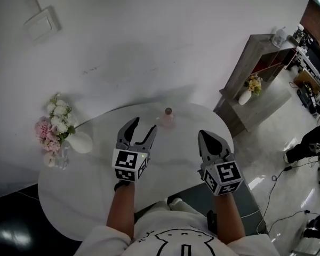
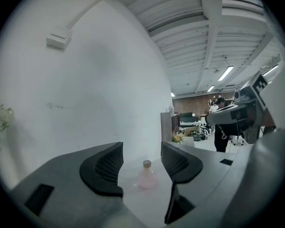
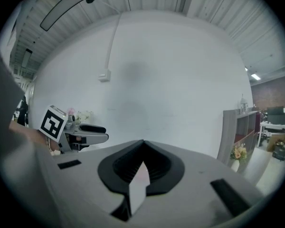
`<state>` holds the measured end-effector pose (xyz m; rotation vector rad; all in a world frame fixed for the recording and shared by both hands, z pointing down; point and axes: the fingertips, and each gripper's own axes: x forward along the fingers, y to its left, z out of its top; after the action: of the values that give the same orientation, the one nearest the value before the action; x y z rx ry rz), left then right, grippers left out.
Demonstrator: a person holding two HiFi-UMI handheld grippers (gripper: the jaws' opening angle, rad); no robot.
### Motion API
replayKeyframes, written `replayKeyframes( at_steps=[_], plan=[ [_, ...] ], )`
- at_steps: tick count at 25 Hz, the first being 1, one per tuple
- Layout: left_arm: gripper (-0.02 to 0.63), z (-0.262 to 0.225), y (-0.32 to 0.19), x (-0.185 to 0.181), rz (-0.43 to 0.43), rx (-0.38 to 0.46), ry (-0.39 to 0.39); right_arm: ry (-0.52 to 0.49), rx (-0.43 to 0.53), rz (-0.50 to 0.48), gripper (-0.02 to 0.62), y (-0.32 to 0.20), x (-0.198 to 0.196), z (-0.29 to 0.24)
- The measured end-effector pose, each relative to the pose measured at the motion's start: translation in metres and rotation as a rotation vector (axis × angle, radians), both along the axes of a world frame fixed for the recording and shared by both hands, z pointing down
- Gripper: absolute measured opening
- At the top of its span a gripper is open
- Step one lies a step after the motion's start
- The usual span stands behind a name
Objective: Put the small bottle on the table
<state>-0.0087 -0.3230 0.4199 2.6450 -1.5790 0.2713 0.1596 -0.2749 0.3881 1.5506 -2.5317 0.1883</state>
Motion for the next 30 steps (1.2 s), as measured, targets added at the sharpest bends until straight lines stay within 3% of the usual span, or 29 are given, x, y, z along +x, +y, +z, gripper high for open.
replayKeyframes(
  at_steps=[21, 22, 23, 30],
  plan=[
    [0.255, -0.102, 0.056, -0.038, -0.070, 0.191, 0.023, 0.040, 0.158, -0.027, -0.009, 0.026, -0.001, -0.079],
    [0.192, -0.107, 0.058, -0.040, -0.082, 0.207, 0.026, 0.041, 0.164, -0.028, -0.009, 0.027, 0.000, -0.082],
    [0.012, -0.111, 0.061, -0.041, -0.096, 0.220, 0.032, 0.042, 0.169, -0.028, -0.009, 0.028, 0.001, -0.084],
    [0.003, -0.126, 0.066, -0.039, -0.101, 0.260, 0.035, 0.042, 0.186, -0.021, -0.009, 0.030, 0.008, -0.091]
  ],
)
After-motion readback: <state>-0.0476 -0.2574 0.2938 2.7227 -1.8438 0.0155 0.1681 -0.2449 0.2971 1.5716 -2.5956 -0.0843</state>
